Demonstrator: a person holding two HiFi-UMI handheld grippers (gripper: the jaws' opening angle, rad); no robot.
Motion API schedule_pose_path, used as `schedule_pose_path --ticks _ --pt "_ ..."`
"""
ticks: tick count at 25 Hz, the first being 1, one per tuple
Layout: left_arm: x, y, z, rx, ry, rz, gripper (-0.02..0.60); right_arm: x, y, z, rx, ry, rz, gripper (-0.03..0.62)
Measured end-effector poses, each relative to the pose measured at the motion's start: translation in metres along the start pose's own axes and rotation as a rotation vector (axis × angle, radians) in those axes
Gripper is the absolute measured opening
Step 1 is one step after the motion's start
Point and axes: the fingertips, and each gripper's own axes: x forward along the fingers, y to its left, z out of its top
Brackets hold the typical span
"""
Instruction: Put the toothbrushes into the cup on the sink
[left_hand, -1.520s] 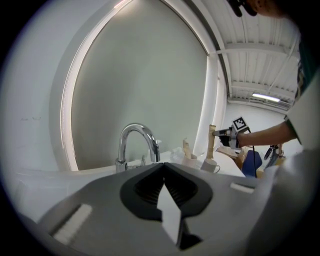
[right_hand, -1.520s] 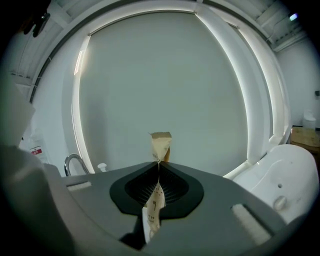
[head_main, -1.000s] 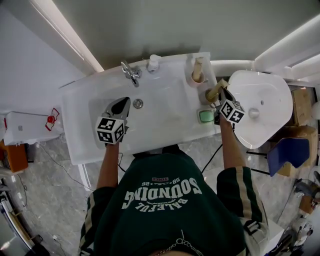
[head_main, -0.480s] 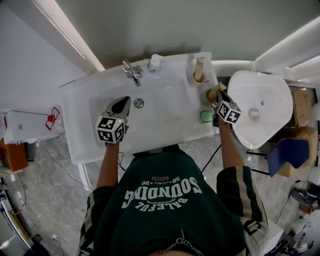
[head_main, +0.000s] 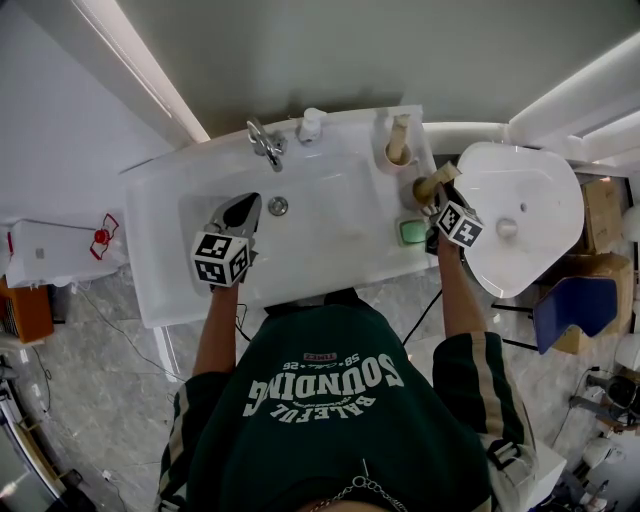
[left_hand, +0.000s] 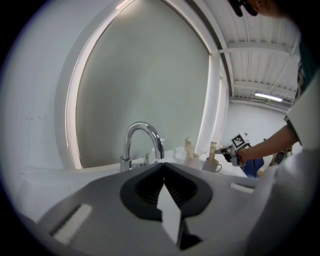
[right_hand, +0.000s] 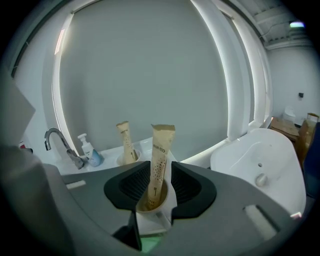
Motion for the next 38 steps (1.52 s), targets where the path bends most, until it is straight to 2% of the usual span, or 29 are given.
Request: schedule_pose_path --ticks 4,9,11,13,16,24,29,34,38 --pt "-0.001 0.000 0.001 0.001 -0.006 -0.004 0.051 -0.008 0.004 -0.002 0.056 -0.020 0.003 0.106" --pt "-0.004 0.003 0.000 0.000 -0.005 -0.001 0.051 -0.016 0.045 0.001 0.021 -0.049 0.075 0.103" --pt "-0.006 0.005 0.000 -0.001 -0.006 0.003 0.051 -0.018 0.068 0.005 -0.009 -0.057 0.113 0.088" --pt "-0.008 0.006 -0.001 -0.003 -0.009 0.007 0.051 -0.019 0.092 0.010 -0.052 -0.061 0.146 0.031" --pt "-0.012 0.009 -0.001 -0.006 -0.013 0.016 0.051 -0.019 0.135 0.013 -0.103 -0.059 0.233 0.003" --pt "-0.023 0.018 -0.003 -0.023 -0.028 0.051 0.051 -0.023 0.246 0.007 -0.269 -0.049 0.468 0.003" --pt "-0.029 0.024 -0.004 -0.032 -0.036 0.070 0.051 -0.024 0.292 0.000 -0.336 -0.052 0.547 0.003" --pt "-0.036 0.029 -0.001 -0.036 -0.052 0.083 0.051 -0.043 0.336 0.010 -0.383 -0.103 0.632 0.003" --pt "-0.039 0.033 0.001 -0.034 -0.063 0.090 0.051 -0.052 0.355 0.013 -0.412 -0.138 0.669 0.003"
